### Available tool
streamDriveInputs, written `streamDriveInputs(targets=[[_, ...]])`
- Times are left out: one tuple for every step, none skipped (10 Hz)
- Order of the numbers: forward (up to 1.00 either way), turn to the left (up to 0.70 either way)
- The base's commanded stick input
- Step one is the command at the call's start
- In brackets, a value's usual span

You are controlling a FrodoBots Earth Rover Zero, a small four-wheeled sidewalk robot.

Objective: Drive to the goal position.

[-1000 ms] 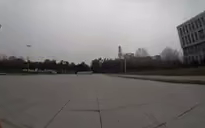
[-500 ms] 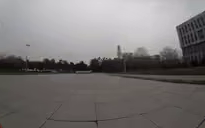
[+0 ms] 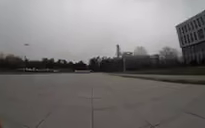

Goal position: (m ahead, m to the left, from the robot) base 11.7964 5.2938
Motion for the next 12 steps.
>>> streamDriveInputs(targets=[[0.70,-0.01],[0.70,-0.01],[0.70,-0.01],[0.70,-0.01],[0.70,-0.01],[0.70,-0.01],[0.70,-0.01],[0.70,-0.01],[0.70,-0.01],[0.70,-0.01],[0.70,-0.01],[0.70,-0.01]])
